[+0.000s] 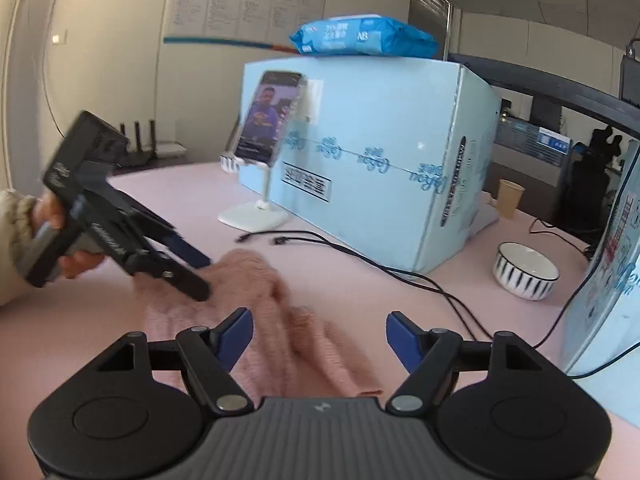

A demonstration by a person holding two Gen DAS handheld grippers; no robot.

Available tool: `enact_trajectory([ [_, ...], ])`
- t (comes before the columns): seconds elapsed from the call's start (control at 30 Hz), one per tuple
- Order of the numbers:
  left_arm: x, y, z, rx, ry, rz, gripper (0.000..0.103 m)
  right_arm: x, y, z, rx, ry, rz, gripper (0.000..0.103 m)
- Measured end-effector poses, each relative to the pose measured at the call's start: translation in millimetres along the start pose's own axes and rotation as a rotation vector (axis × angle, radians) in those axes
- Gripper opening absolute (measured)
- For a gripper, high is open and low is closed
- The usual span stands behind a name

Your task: Fold clothes

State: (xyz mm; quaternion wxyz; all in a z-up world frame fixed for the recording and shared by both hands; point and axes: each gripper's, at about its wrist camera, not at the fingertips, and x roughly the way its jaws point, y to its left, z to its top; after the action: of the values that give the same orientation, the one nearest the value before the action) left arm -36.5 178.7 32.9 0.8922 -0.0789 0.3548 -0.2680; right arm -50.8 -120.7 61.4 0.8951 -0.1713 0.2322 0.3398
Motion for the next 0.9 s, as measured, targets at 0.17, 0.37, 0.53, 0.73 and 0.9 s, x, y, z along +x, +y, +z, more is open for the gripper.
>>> enact_trajectory([
  [0.17, -7.0, 6.0, -8.5, -0.022, -0.012, -0.02, 0.08, 68.5, -2.2, -5.3, -0.081, 0.239, -0.048, 0.041],
  [0.37, -7.5, 12.0, -11.0, -0.058, -0.012, -0.024, 0.08, 56.9, -12.1, 6.8, 0.042, 0.103, -0.13, 0.007],
  [0.53, -2.1, 9.3, -14.6, -0.05, -0.015, -0.013, 0.081, 3.8, -6.8, 29.1, 0.034, -0.09, -0.149, 0.007],
  [0.73, 0.8, 9.3, -14.8, -0.073, -0.026, -0.007, 0.084, -37.9, 30.3, 34.2, -0.03, -0.129, -0.123, 0.008],
  [0.9, 1.8, 14.5, -11.9, -0.143, -0.03, -0.017, 0.085, -47.3, 72.6, -11.5, -0.106, -0.046, -0.026, 0.009],
])
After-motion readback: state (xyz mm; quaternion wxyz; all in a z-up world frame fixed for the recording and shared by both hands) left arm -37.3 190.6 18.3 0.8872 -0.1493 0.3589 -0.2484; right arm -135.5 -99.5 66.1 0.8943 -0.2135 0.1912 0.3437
